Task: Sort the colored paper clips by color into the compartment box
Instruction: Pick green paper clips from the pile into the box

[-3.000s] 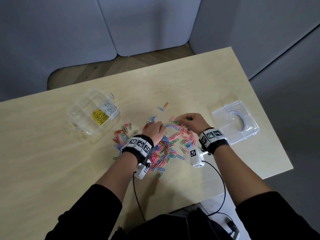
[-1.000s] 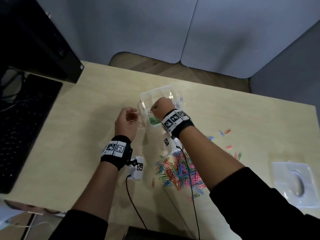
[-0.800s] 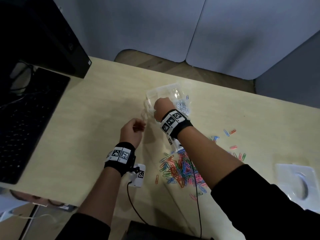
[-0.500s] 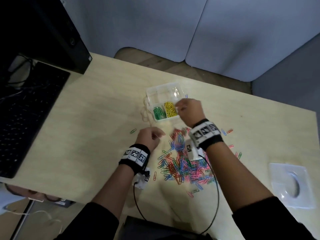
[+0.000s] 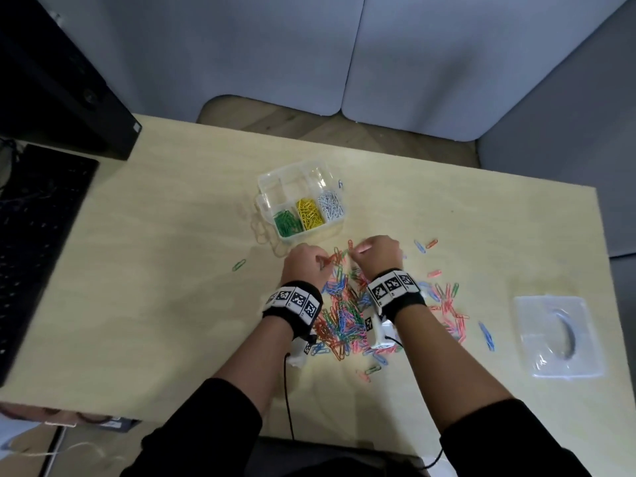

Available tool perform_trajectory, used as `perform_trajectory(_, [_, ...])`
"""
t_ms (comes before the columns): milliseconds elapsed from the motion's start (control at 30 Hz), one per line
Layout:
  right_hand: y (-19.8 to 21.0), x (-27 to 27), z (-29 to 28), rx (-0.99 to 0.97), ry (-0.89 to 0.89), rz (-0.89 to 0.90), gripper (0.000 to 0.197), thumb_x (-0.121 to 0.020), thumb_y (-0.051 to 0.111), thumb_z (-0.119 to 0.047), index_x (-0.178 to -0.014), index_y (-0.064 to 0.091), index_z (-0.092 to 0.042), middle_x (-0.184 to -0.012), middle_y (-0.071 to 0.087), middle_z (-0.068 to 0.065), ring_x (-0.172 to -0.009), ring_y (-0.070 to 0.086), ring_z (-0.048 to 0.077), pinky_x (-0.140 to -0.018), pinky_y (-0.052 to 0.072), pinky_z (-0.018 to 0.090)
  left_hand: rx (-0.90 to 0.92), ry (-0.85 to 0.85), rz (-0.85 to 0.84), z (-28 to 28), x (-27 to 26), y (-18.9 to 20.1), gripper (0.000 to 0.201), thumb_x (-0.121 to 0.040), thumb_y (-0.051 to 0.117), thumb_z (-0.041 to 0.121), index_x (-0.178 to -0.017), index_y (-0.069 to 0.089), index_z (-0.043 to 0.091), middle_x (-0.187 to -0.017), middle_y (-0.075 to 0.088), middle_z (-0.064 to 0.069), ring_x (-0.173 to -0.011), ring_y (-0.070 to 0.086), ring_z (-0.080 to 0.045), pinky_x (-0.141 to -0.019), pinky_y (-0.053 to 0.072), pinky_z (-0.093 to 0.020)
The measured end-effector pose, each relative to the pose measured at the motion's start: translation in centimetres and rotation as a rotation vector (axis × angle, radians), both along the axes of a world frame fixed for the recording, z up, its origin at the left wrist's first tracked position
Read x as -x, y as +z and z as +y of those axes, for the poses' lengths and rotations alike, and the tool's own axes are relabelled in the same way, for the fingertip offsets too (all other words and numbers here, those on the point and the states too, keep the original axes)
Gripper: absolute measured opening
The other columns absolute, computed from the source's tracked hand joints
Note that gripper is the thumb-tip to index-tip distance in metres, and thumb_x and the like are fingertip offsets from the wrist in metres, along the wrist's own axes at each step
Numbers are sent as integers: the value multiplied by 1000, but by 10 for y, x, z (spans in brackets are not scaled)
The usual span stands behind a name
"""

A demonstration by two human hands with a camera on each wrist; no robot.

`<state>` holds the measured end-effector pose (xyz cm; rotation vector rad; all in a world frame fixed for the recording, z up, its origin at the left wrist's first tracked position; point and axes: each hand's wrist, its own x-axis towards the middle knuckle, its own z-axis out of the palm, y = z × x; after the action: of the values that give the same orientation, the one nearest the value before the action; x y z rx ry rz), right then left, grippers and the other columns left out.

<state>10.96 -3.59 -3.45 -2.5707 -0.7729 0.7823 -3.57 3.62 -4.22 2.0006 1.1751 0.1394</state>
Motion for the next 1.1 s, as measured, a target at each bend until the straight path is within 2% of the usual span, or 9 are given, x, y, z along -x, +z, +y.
perform_trajectory(100, [2, -7, -8, -64, -48, 79, 8, -79, 73, -21, -77, 77, -15, -79, 76, 3, -77, 71, 19, -74, 55, 25, 6, 6, -1, 1, 7, 4, 16, -76, 78, 34, -81, 75, 19, -77, 68, 4, -70, 62, -11, -72, 56, -30])
perform_trajectory(200, [1, -16, -20, -146, -123, 155, 7, -77, 73, -14, -83, 76, -15, -73, 74, 4, -74, 72, 18, -79, 58, 30, -4, 170, -23, 9, 26, 9, 13, -79, 75, 35, -84, 70, 24, -81, 63, 10, -72, 60, -5, -69, 56, -26])
perform_trajectory(333, [6, -14, -22, -183, -20, 254, 23, -89, 56, -4, -98, 76, -10, -81, 75, 11, -66, 70, 14, -64, 56, 17, -136, 383, -10, 34, 66, -2, 23, -77, 74, 14, -97, 69, 24, -104, 52, 1, -91, 62, -19, -83, 57, -38])
perform_trajectory(433, [5, -4, -15, -154, 3, 220, 14, -85, 64, -12, -88, 78, -12, -80, 74, 5, -72, 70, 17, -75, 60, 30, -197, 491, 97, 42, 92, -8, 27, -77, 70, 11, -103, 70, 20, -115, 51, -6, -102, 55, -28, -91, 49, -38])
perform_trajectory(567, [3, 10, 0, -44, 2, 69, 21, -78, 79, -37, -77, 78, -17, -75, 70, -1, -71, 66, 17, -71, 56, 29, -142, 475, 15, 39, 110, -12, 13, -81, 71, 11, -92, 75, 17, -100, 64, -4, -83, 66, -21, -83, 55, -32])
perform_trajectory(667, [1, 17, 9, -1, 35, -5, 16, -81, 74, -28, -73, 77, -15, -72, 73, 4, -66, 67, 22, -63, 58, 30, -101, 514, -55, 37, 109, -9, 9, -80, 74, 7, -87, 78, 12, -86, 73, -6, -74, 69, -19, -79, 57, -28])
perform_trajectory(767, [1, 16, 9, 22, 43, 12, 14, -79, 66, -18, -78, 78, -11, -77, 74, 10, -73, 70, 27, -67, 59, 33, -56, 535, -78, 38, 106, -7, 10, -81, 73, 6, -91, 76, 7, -83, 74, -9, -70, 67, -18, -77, 52, -22])
perform_trajectory(933, [3, 5, -6, -112, -59, 194, 3, -80, 71, -12, -78, 74, -11, -79, 75, 11, -74, 71, 26, -74, 60, 37, -44, 442, 21, 39, 102, 0, 20, -86, 62, -1, -97, 75, 11, -91, 73, -10, -81, 69, -24, -79, 54, -28])
perform_trajectory(1100, [6, -5, -16, -312, -242, 586, 23, -89, 58, 8, -110, 67, 7, -82, 72, 22, -69, 69, 29, -76, 61, 40, 13, 383, 39, 33, 91, -4, 28, -89, 53, -2, -93, 76, 13, -99, 72, -12, -89, 69, -27, -81, 52, -27])
